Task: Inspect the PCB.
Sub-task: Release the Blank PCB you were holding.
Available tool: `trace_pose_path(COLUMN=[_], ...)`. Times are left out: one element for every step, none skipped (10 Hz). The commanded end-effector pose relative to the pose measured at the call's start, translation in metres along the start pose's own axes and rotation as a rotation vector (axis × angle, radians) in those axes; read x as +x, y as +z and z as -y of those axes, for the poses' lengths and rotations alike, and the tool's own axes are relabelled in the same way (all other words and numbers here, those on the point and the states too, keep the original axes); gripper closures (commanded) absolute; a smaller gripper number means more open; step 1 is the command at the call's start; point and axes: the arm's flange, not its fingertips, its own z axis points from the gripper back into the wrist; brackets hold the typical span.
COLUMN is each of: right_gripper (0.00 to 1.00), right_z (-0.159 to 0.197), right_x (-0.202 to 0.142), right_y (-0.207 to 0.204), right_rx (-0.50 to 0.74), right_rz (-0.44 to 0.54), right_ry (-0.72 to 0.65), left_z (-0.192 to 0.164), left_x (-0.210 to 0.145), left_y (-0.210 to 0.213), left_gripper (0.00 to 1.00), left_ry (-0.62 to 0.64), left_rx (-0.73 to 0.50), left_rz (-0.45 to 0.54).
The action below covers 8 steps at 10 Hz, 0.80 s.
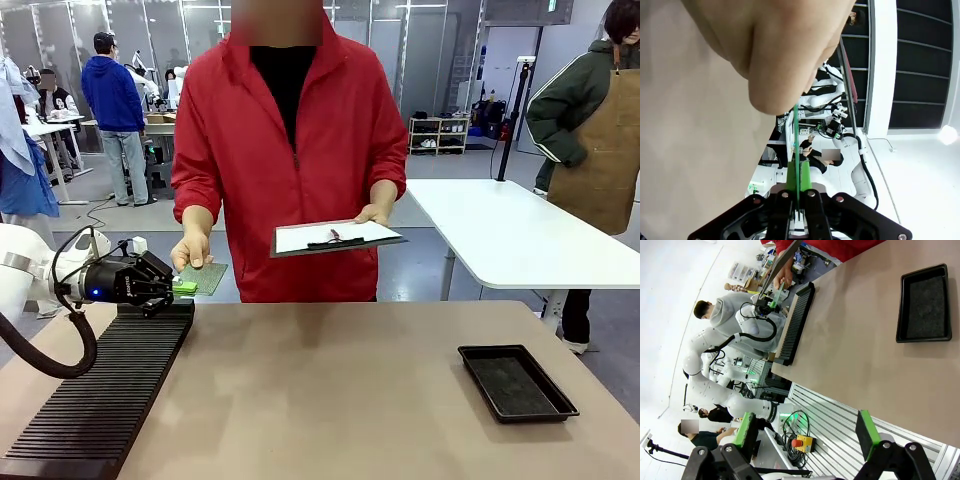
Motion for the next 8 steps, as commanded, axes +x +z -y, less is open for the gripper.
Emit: trace_pose_path(right_gripper=[0.0, 0.0, 0.0, 0.0, 0.0, 0.0, 0.0, 0.0], right_z=[-0.0012, -0.0012, -0.0012, -0.0012, -0.0012, -0.0012, -0.0012, -0.0012], right_x=[-0.0002, -0.0002, -0.0002, -0.0002, -0.0002, -0.0002, -0.0002, -0.0002], right_y=[0.0003, 0.0003, 0.0003, 0.0003, 0.0003, 0.0003, 0.0003, 0.0003], right_rx=[0.011, 0.011, 0.011, 0.011, 0.011, 0.011, 0.011, 0.011], right_rz=[0.005, 0.005, 0.005, 0.005, 0.005, 0.005, 0.005, 0.005], right_ry=[0.017, 0.017, 0.017, 0.017, 0.017, 0.017, 0.017, 0.017], left_z=[0.0011, 0.0, 0.0017, 0.0027, 0.0043, 0.0053, 0.0058, 0.0061], left_x=[-0.0014, 0.0, -0.0009, -0.0017, -0.0027, -0.0032, -0.004, -0.0038], left_y=[-0.0004, 0.0, 0.0009, 0.0013, 0.0021, 0.0027, 0.0025, 0.0029], left_gripper=[0.97, 0.97, 0.68, 0.67, 0.39, 0.39, 0.11, 0.11], left_ry=[0.0, 0.0, -0.001, -0.004, -0.011, -0.015, -0.017, -0.018], left_rx=[-0.001, 0.0, -0.003, -0.008, -0.019, -0.025, -0.026, -0.029], left_rz=[-0.018, 0.0, -0.012, -0.009, 0.001, -0.003, -0.006, -0.006])
